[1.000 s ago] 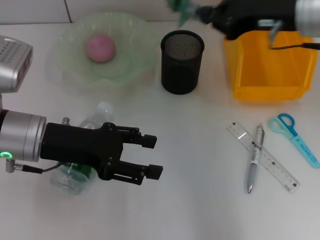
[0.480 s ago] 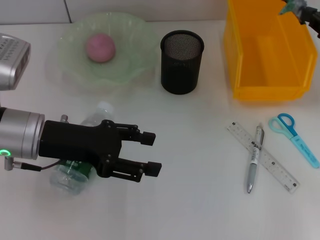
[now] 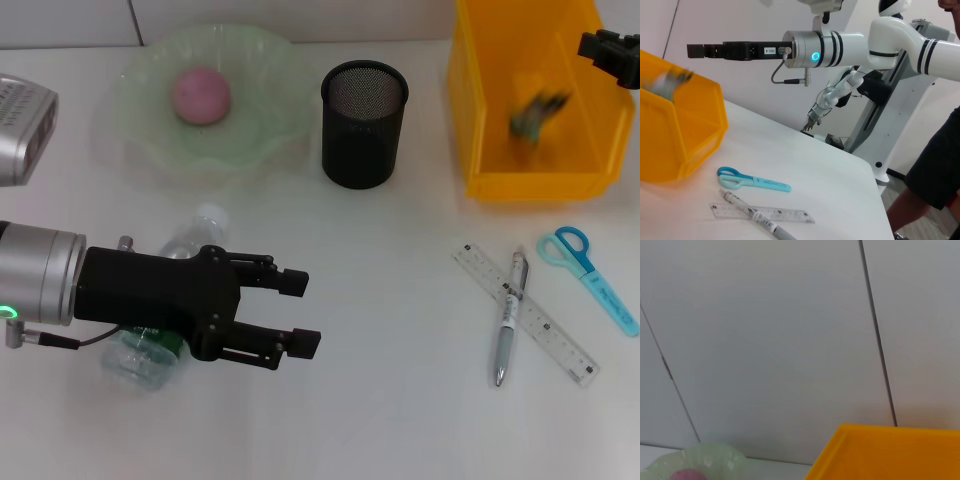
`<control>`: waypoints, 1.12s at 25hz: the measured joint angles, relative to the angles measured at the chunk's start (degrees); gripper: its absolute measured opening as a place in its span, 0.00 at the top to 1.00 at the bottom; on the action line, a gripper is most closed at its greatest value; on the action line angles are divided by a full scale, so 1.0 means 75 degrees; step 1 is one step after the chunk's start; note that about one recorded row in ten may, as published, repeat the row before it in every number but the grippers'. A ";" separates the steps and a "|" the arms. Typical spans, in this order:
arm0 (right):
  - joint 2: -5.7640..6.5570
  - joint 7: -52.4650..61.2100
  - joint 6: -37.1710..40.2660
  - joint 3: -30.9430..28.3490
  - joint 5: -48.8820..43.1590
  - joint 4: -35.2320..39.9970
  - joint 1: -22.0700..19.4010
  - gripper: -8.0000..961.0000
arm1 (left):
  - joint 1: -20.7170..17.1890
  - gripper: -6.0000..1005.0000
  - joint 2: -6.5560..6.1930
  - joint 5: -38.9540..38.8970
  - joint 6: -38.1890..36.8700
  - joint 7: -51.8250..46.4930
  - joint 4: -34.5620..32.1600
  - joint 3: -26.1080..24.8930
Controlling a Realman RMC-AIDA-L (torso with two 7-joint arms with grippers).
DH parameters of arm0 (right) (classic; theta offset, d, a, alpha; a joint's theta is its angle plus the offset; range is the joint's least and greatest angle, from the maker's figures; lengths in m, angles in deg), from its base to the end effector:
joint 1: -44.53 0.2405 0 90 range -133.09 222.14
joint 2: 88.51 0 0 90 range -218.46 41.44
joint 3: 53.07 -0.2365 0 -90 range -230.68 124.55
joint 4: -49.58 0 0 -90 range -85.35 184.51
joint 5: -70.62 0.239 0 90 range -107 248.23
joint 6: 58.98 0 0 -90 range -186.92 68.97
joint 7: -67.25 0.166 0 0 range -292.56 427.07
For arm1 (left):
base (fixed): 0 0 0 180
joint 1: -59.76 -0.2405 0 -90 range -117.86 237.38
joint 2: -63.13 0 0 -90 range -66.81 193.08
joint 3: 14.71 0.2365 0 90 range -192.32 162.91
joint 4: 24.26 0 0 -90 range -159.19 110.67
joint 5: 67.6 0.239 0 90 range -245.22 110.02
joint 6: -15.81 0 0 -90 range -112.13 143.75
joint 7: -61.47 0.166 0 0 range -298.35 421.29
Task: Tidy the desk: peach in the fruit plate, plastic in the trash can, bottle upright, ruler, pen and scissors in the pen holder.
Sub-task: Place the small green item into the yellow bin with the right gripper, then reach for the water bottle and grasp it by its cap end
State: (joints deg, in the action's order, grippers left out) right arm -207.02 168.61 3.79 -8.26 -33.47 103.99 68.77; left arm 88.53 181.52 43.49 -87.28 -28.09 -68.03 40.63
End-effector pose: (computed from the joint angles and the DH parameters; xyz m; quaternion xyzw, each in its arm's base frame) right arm 0.2787 0.4187 0.0842 -0.8214 0.3481 0.2537 0.3738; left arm -0.2171 0.3084 -0.0207 0.9544 0.1981 0.2147 0.0621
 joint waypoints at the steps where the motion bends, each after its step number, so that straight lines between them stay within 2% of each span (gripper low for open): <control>1: -0.0013 -0.0001 0.0015 -0.0003 0.0000 -0.0003 0.0000 0.89 | -0.0001 0.30 0.0000 0.0000 -0.0004 -0.0055 0.0000 0.0000; 2: -0.0030 -0.0019 0.0064 -0.0002 0.0001 -0.0002 -0.0012 0.89 | -0.0002 0.30 -0.0001 0.0000 -0.0010 -0.0144 -0.0001 0.0000; 5: -0.0043 -0.0067 0.0439 -0.0103 0.0057 0.0013 -0.0070 0.70 | -0.0008 0.30 -0.0013 0.0000 -0.0046 -0.0363 -0.0079 -0.0004; 9: -0.0037 -0.0131 0.1417 -0.0590 0.0103 0.0057 -0.0139 0.61 | -0.0031 0.30 -0.0020 0.0000 -0.0083 -0.0751 -0.0317 -0.0008; 13: 0.0031 -0.0838 0.3450 -0.1102 0.0109 0.0019 -0.0332 0.52 | 0.0013 0.30 -0.0034 0.0064 -0.0071 -0.2088 -0.1084 -0.0023; 16: 0.0047 -0.1888 0.4979 -0.1194 0.0107 -0.0201 -0.0689 0.46 | 0.0097 0.30 -0.0055 0.0358 -0.0051 -0.3636 -0.2046 -0.0017; 18: 0.0028 -0.2659 0.5597 -0.1180 0.0070 -0.0523 -0.0898 0.38 | 0.0217 0.30 -0.0055 0.0807 -0.0035 -0.4563 -0.2668 0.0016; 21: 0.0032 -0.3652 0.5993 -0.1118 -0.0072 -0.1238 -0.1130 0.27 | 0.0529 0.31 -0.0044 0.1716 0.0067 -0.5880 -0.3310 0.0050; 24: 0.0065 -0.4150 0.5972 -0.1110 -0.0284 -0.1874 -0.1127 0.27 | 0.1132 0.31 -0.0009 0.3148 0.0172 -0.7130 -0.3463 0.0060; 25: 0.0074 -0.4274 0.5911 -0.1109 -0.0345 -0.2095 -0.1091 0.27 | 0.1132 0.31 -0.0009 0.3148 0.0172 -0.7130 -0.3463 0.0060; 28: 0.0080 -0.4482 0.5697 -0.1110 -0.0448 -0.2467 -0.1007 0.27 | 0.1799 0.31 0.0011 0.4316 0.0689 -0.7952 -0.2982 0.0069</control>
State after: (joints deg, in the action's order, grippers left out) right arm -206.42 135.00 46.51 -16.59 -36.83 85.49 61.22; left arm 102.03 181.60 75.86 -82.12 -87.73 -90.39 41.14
